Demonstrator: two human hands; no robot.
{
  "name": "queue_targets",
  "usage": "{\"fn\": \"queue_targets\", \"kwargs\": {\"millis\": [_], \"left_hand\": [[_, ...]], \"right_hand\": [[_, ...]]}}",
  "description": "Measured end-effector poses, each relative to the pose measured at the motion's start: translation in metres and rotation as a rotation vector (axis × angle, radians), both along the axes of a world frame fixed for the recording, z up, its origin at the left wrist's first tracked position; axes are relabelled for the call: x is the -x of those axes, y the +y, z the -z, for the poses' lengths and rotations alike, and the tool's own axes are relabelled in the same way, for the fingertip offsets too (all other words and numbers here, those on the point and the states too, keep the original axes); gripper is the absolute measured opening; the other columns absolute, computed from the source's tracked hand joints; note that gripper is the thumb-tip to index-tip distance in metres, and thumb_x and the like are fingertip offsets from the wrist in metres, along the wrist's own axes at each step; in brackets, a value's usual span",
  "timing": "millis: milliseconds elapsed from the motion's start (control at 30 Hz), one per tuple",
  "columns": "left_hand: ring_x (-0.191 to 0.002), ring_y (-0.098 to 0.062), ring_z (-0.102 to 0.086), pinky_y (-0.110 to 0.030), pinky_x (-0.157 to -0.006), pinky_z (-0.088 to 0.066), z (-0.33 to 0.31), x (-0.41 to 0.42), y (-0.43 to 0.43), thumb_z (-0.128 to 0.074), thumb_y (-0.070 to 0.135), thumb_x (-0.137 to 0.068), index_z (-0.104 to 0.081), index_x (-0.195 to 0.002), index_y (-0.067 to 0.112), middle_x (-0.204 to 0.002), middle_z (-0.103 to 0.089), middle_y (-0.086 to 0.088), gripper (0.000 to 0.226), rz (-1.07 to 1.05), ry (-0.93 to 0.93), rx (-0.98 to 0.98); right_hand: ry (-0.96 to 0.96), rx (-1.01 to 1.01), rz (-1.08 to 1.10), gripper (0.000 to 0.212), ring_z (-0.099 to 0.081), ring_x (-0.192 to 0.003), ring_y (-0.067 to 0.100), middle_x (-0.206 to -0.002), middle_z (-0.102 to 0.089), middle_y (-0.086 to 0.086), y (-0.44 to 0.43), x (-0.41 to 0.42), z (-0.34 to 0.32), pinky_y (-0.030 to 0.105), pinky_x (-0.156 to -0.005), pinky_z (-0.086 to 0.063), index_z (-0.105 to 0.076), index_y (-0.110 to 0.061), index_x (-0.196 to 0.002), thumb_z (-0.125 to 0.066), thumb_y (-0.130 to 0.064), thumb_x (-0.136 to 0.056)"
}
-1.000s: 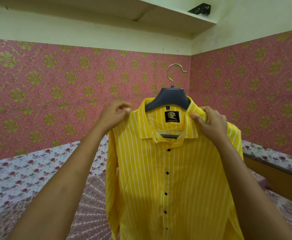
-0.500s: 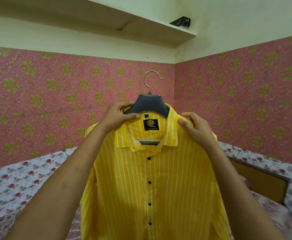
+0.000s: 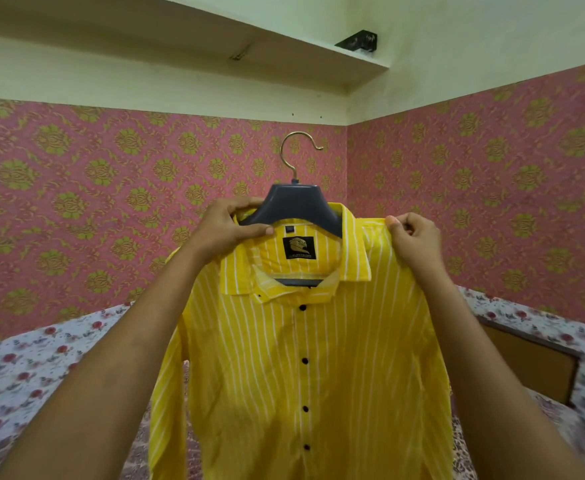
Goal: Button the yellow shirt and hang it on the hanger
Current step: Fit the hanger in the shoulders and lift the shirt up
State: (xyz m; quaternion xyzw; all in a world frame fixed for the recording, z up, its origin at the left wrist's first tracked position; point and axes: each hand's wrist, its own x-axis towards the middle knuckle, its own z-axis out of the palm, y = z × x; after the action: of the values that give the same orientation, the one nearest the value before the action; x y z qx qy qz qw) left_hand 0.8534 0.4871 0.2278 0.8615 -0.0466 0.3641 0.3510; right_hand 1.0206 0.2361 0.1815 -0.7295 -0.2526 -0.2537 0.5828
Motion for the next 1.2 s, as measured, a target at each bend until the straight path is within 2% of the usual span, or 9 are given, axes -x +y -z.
{"fn": "queue_targets", "kwargs": {"millis": [100, 333, 467, 600, 733, 900, 1000, 1100, 1200], "left_hand": [[-0.093, -0.004, -0.065, -0.024, -0.086, -0.051, 0.000, 0.005, 0.002, -0.078, 0.025, -0.064, -0.064, -0.112, 0.026, -0.102, -0.068, 0.012, 0.049, 0.004, -0.036, 0.007], [-0.090, 0.005, -0.062, -0.023, -0.082, -0.049, 0.008, 0.004, 0.004, -0.079, 0.036, -0.061, -0.062, -0.112, 0.030, -0.099, -0.066, 0.018, 0.054, -0.042, -0.027, 0.034], [-0.091, 0.003, -0.059, -0.019, -0.080, -0.048, 0.009, -0.002, 0.002, -0.079, 0.022, -0.070, -0.062, -0.116, 0.020, -0.101, -0.066, 0.009, 0.050, -0.067, -0.030, 0.037], [-0.082, 0.013, -0.058, -0.005, -0.071, -0.044, 0.013, -0.003, 0.003, -0.077, 0.020, -0.072, -0.063, -0.115, 0.018, -0.099, -0.065, 0.008, 0.045, -0.092, -0.030, 0.001], [-0.092, -0.001, -0.060, -0.019, -0.083, -0.047, 0.014, 0.001, 0.011, -0.076, 0.017, -0.073, -0.061, -0.117, 0.015, -0.104, -0.064, 0.004, 0.048, -0.095, -0.026, 0.074], [-0.090, -0.001, -0.059, -0.018, -0.078, -0.045, 0.011, 0.002, 0.017, -0.076, 0.017, -0.073, -0.060, -0.118, 0.015, -0.101, -0.064, 0.006, 0.048, -0.099, -0.022, 0.072], [-0.088, 0.004, -0.057, -0.021, -0.080, -0.048, 0.012, 0.000, 0.017, -0.079, 0.024, -0.067, -0.061, -0.113, 0.023, -0.095, -0.063, 0.015, 0.049, -0.096, -0.027, 0.070], [-0.090, -0.002, -0.059, -0.034, -0.089, -0.050, 0.014, -0.002, 0.019, -0.078, 0.017, -0.071, -0.061, -0.115, 0.018, -0.100, -0.066, 0.005, 0.047, -0.098, -0.030, 0.095], [-0.097, -0.014, -0.063, -0.039, -0.092, -0.051, 0.016, 0.000, 0.020, -0.078, 0.022, -0.069, -0.063, -0.114, 0.018, -0.105, -0.067, -0.001, 0.047, -0.086, -0.038, 0.078]], "right_hand": [[0.005, 0.197, 0.034, 0.015, -0.060, -0.081, 0.024, -0.074, -0.061, 0.000, 0.003, 0.001, -0.006, 0.037, -0.073, -0.046, -0.064, -0.020, -0.080, -0.057, -0.032, -0.086], [-0.198, 0.232, -0.367, 0.022, -0.061, -0.087, 0.006, -0.096, -0.067, -0.005, 0.025, 0.031, -0.015, 0.017, -0.080, -0.045, -0.067, -0.018, -0.105, -0.066, -0.024, -0.084], [-0.166, 0.096, -0.202, 0.013, -0.062, -0.076, 0.006, -0.077, -0.067, -0.008, 0.043, 0.027, -0.012, 0.035, -0.077, -0.052, -0.069, -0.028, -0.085, -0.072, -0.036, -0.075], [-0.146, 0.191, -0.102, 0.029, -0.063, -0.090, 0.013, -0.088, -0.068, -0.006, 0.050, 0.031, -0.006, 0.041, -0.083, -0.051, -0.068, -0.027, -0.097, -0.064, -0.050, -0.079], [0.002, 0.188, 0.001, 0.056, -0.059, -0.106, 0.026, -0.110, -0.068, 0.006, 0.023, 0.015, 0.015, 0.045, -0.091, -0.045, -0.063, -0.021, -0.111, -0.036, -0.062, -0.083], [0.343, -0.056, -0.098, 0.058, -0.051, -0.113, 0.043, -0.122, -0.053, 0.031, -0.001, -0.003, 0.046, 0.057, -0.098, -0.040, -0.050, 0.009, -0.116, -0.036, -0.044, -0.096], [0.433, -0.099, -0.087, 0.051, -0.054, -0.105, 0.033, -0.110, -0.060, 0.018, -0.006, -0.002, 0.054, 0.050, -0.095, -0.043, -0.057, 0.000, -0.115, -0.036, -0.042, -0.096], [0.393, -0.113, -0.051, 0.028, -0.045, -0.079, 0.022, -0.073, -0.049, 0.002, -0.013, -0.009, 0.068, 0.033, -0.064, -0.035, -0.054, -0.017, -0.074, -0.039, -0.029, -0.094], [0.284, -0.212, 0.126, 0.024, -0.044, -0.075, 0.021, -0.070, -0.049, 0.003, -0.016, -0.013, 0.070, 0.034, -0.063, -0.033, -0.053, -0.016, -0.075, -0.043, -0.031, -0.092]]}}
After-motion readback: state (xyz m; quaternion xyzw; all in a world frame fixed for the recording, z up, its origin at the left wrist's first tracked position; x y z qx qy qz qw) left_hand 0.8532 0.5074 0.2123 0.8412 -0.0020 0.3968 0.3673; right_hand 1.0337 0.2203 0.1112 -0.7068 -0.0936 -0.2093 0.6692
